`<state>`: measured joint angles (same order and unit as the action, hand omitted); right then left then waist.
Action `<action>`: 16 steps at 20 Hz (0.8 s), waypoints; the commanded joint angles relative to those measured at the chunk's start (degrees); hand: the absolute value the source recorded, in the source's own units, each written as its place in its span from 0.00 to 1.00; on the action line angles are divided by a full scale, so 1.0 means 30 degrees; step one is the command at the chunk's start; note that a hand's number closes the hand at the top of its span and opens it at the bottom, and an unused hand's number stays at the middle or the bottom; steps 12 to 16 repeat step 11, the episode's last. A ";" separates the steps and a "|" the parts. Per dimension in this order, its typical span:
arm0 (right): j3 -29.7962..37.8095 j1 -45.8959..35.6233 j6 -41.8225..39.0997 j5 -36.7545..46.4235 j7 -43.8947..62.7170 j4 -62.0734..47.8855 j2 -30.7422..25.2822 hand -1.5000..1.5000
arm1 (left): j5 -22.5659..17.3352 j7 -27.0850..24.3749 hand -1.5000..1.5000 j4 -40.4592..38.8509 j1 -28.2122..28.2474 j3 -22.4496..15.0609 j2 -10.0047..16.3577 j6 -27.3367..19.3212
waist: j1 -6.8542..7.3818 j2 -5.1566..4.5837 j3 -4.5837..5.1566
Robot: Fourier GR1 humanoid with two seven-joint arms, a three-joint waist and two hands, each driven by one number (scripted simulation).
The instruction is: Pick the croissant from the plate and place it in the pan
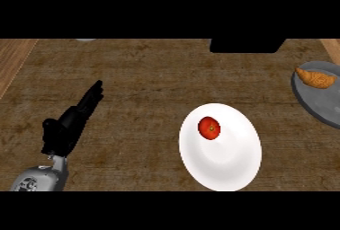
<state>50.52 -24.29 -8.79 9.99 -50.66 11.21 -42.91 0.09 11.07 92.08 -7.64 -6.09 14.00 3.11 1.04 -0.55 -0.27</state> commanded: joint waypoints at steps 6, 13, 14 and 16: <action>-0.1013 0.1552 -0.0239 -0.0926 -0.1978 0.0656 0.1496 0.00 | 0.0072 0.0582 0.50 -0.0611 -0.1069 0.0919 -0.0170 0.0576 | -0.0228 0.0113 0.0054; -0.1056 0.2705 0.0258 -0.1505 -0.2869 0.0492 0.1731 0.00 | -0.0110 0.0419 0.50 0.1067 0.0462 0.1215 0.0280 0.1279 | -0.0144 0.0127 0.0045; -0.1056 0.2705 0.0258 -0.1505 -0.2869 0.0492 0.1731 0.00 | -0.0110 0.0419 0.50 0.1067 0.0462 0.1215 0.0280 0.1279 | -0.0144 0.0127 0.0045; -0.1056 0.2705 0.0258 -0.1505 -0.2869 0.0492 0.1731 0.00 | -0.0110 0.0419 0.50 0.1067 0.0462 0.1215 0.0280 0.1279 | -0.0144 0.0127 0.0045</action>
